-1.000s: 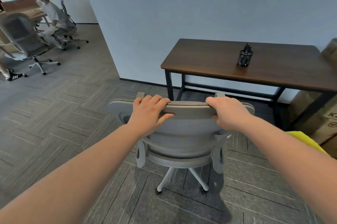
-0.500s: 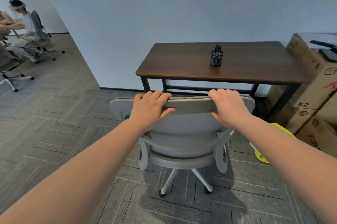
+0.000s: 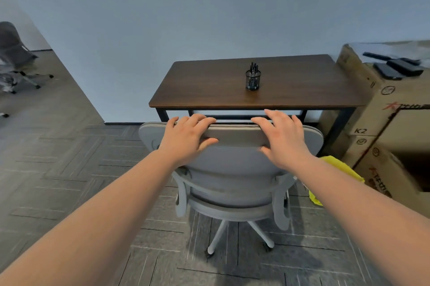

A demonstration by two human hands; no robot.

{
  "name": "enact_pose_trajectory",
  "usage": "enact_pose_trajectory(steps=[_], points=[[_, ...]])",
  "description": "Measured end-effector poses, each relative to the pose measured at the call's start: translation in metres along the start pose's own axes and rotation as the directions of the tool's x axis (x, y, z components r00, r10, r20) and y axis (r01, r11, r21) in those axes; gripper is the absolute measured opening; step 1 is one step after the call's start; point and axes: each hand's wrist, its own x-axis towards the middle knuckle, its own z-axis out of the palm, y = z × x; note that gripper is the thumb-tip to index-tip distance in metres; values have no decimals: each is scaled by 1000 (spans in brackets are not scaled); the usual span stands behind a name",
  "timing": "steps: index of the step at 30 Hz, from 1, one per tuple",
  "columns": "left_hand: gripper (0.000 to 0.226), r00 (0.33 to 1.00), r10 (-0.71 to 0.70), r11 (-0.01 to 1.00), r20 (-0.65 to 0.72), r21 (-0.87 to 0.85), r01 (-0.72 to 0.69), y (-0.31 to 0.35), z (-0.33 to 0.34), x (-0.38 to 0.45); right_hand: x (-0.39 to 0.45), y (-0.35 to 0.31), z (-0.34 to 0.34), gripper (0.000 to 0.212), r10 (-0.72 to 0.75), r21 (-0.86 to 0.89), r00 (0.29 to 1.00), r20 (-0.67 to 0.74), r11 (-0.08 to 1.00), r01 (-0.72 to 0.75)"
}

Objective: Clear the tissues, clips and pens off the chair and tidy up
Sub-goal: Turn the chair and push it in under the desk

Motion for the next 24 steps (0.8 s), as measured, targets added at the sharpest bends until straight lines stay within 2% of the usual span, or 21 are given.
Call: enact_pose_trajectory(steps=[4, 8, 16, 20, 24], points=[[58, 999, 35, 999, -37, -15, -35, 2, 7, 18, 10, 11, -2, 71, 35, 8, 999, 32, 999, -35], [60, 996, 61, 996, -64, -65, -65, 9, 17, 41, 22, 28, 1, 72, 76, -31, 996, 35, 997, -75], [54, 990, 140, 986, -17, -84, -141, 7, 26, 101, 56, 54, 4, 76, 155, -55, 986, 63, 987, -152], [54, 976, 212, 974, -55, -66, -215, 23, 34, 122, 69, 87, -3, 84, 202, -62, 975, 94, 979, -196], [56, 977, 206, 974, -48, -89, -209, 44, 35, 138, 79, 112, -5, 86, 218, -72, 969, 119, 975, -211]])
